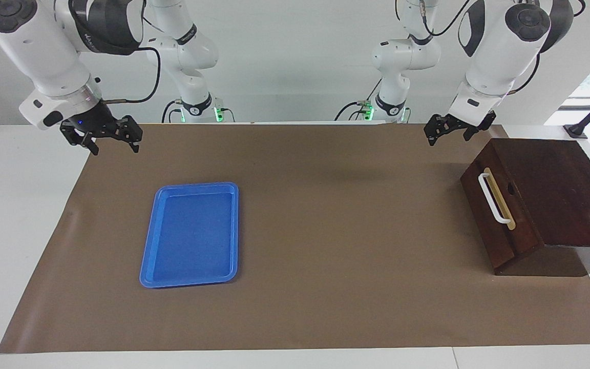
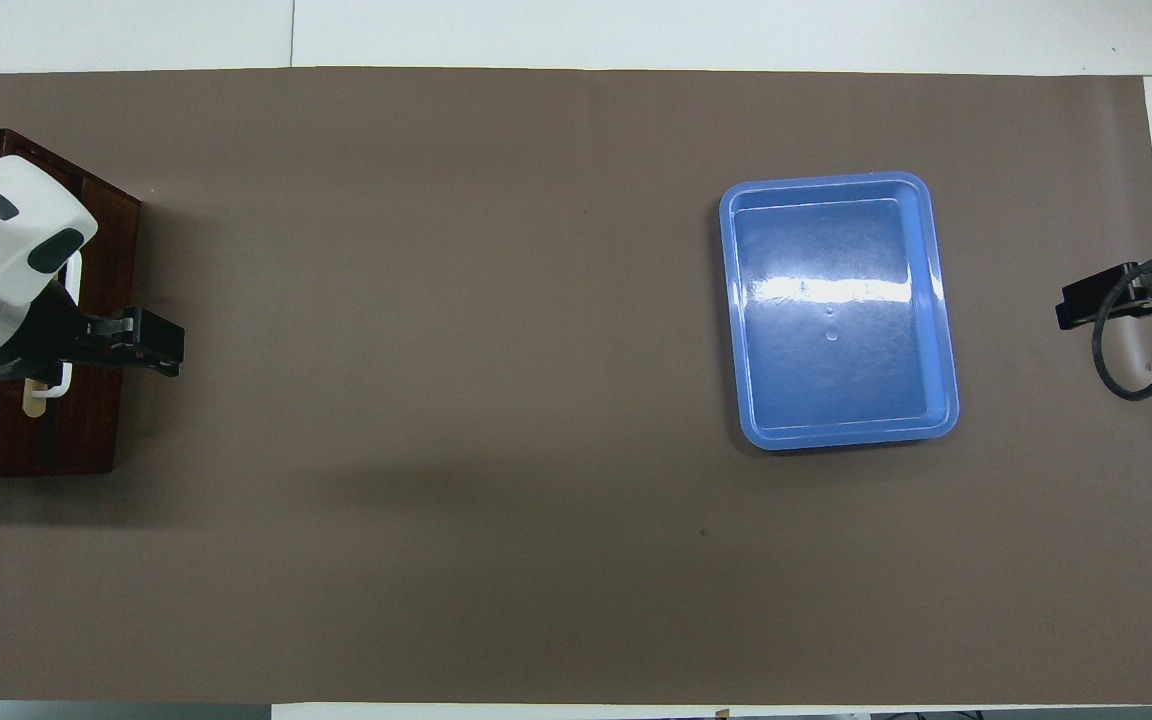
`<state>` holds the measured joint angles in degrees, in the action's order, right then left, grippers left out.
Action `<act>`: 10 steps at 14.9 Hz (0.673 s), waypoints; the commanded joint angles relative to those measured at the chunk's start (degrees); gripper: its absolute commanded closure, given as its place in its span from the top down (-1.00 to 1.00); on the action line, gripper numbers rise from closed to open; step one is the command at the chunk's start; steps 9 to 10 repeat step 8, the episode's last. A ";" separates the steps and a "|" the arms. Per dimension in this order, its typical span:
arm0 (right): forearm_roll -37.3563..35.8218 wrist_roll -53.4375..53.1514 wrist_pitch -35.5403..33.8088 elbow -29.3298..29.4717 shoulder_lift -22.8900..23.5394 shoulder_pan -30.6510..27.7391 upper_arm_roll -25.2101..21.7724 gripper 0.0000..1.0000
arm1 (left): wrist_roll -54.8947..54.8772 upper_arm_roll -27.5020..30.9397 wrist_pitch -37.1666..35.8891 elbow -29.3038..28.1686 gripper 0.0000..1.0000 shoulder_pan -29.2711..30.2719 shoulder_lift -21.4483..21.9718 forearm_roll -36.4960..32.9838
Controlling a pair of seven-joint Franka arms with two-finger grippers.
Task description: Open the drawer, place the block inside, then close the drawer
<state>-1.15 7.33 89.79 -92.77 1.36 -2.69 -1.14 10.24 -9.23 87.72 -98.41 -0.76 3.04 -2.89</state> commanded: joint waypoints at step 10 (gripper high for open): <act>-0.79 -0.65 0.82 -0.39 -0.48 -0.12 0.35 1.00 | -3.03 1.76 -1.58 2.17 1.00 -0.39 0.21 0.96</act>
